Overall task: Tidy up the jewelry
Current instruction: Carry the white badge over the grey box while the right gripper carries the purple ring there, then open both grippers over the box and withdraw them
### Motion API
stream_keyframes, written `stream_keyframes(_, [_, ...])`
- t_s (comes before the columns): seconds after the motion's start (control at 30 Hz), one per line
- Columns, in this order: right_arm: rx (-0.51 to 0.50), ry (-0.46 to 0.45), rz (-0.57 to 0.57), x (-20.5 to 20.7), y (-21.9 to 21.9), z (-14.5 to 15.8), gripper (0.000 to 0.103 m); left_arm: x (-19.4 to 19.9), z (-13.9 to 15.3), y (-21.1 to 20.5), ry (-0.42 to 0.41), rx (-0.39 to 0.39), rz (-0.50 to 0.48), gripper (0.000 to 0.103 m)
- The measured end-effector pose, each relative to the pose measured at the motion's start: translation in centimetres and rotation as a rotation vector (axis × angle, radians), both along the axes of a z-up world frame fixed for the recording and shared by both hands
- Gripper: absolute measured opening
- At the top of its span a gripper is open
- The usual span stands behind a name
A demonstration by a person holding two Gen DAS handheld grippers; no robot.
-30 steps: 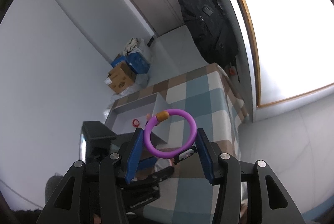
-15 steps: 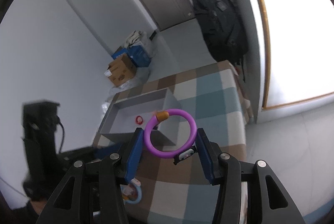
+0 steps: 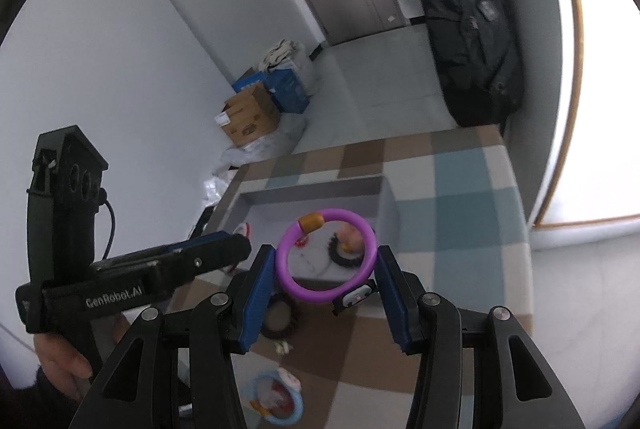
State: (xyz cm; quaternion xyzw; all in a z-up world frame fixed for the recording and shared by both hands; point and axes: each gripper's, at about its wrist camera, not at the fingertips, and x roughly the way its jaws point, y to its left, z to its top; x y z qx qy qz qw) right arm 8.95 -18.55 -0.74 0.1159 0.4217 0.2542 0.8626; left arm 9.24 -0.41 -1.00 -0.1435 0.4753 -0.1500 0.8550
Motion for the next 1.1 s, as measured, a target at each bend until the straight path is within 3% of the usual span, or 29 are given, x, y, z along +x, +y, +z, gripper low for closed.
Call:
stream_keyframes(0.47, [-0.016,0.030,0.047,3.6,3.6,-1.1,0.049,2.6,-1.2,2.1,0.036,-0.062,0.030,0.038])
stream_keyframes(1.03, [-0.011,0.092,0.010,5.0,3.1,-2.5,0.049,3.1,-2.5,2.8,0.074,-0.106,0.051,0.038])
stream_keyframes(1.1, [0.004,0.103,0.006,5.0,2.9,-2.6,0.051,3.1,-2.6,3.0,0.070,-0.143,0.054,0.038])
